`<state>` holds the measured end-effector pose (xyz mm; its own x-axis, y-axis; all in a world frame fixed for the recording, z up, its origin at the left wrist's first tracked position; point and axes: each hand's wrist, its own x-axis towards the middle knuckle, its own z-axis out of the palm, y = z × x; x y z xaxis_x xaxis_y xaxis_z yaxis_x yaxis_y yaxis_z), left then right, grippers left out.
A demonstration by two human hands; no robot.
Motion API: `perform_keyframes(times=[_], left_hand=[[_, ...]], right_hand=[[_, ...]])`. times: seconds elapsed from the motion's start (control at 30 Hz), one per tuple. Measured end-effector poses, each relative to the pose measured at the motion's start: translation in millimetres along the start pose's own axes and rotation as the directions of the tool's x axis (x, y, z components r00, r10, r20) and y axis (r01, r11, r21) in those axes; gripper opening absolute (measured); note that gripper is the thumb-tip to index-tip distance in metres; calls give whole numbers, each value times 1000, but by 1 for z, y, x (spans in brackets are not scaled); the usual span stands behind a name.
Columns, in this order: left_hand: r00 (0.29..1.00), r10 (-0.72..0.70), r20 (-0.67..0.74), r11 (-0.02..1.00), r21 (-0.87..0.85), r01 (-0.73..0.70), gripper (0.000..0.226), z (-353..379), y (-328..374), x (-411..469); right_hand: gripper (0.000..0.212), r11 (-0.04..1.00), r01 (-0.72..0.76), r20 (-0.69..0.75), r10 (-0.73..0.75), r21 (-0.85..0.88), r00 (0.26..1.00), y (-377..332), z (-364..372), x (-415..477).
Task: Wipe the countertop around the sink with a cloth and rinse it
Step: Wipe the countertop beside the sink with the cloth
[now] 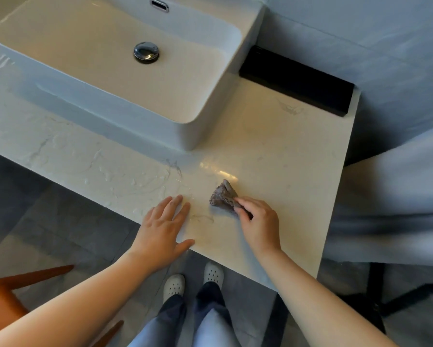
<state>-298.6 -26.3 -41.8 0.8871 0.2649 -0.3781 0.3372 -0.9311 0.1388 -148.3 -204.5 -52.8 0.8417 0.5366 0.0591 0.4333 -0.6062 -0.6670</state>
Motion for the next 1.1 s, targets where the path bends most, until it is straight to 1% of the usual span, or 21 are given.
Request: perform_keyframes(times=[0.03,0.1,0.13,0.17,0.23,0.3,0.33,0.37,0.43,0.47,0.57,0.63,0.7,0.77,0.83,0.93,1.0,1.03,1.1], left_hand=[[1000,9,2,1000,5,-9,87,0,-1,0],[1000,30,2,1000,5,-30,88,0,-3,0],[999,42,-1,999,4,-42,89,0,-4,0],[999,51,-4,999,4,-50,90,0,-5,1],[998,60,-11,998,7,-60,91,1,-6,1],[998,65,-13,998,6,-65,93,2,-6,0],[998,66,-14,998,6,-66,94,2,-6,0],[998,66,-16,998,8,-66,95,2,-6,1],[998,67,-11,998,15,-67,99,2,-6,2],[998,68,-7,998,19,-67,100,1,-6,2],[997,73,-8,997,3,-73,101,-2,-6,2],[997,78,-8,997,-21,-78,100,-5,-6,2],[995,92,-30,995,-37,-93,94,-9,-4,2],[988,143,-51,989,-25,-144,85,-11,0,-2],[977,206,-61,977,-36,-209,81,-9,5,-7],[961,268,-74,960,-64,-272,83,-4,16,-15],[953,294,-69,953,-51,-298,79,3,25,-19],[951,301,-76,952,-37,-304,77,7,29,-20],[952,294,-86,956,7,-294,76,12,36,-22]], right_hand=[[23,999,-43,38,42,25,998,-4,-2,-3],[23,979,-180,143,165,100,976,-10,-9,-7],[23,963,-233,166,209,138,964,-13,-15,-8],[22,953,-254,143,232,166,962,-14,-24,-7],[19,959,-224,1,228,175,974,-12,-45,-1],[18,980,-180,-143,191,91,971,-1,-65,14],[18,983,-180,-178,184,37,967,7,-72,23],[19,981,-192,-187,186,-14,964,18,-75,32],[22,967,-238,-158,222,-90,962,40,-70,42],[23,960,-260,-155,242,-105,958,49,-64,43],[24,950,-295,-216,269,-98,939,53,-46,32],[24,957,-272,-232,243,-102,942,45,-38,17],[24,969,-220,-220,192,-109,956,37,-33,-3],[24,974,-187,-203,159,-127,966,31,-28,-26],[24,974,-190,-178,167,-122,970,25,-25,-45],[25,970,-230,-83,223,-74,971,16,-27,-60],[25,962,-271,-21,270,-42,963,9,-35,-64],[24,958,-286,-44,285,-13,958,6,-41,-66],[21,953,-295,-184,303,74,935,-1,-59,-68]])
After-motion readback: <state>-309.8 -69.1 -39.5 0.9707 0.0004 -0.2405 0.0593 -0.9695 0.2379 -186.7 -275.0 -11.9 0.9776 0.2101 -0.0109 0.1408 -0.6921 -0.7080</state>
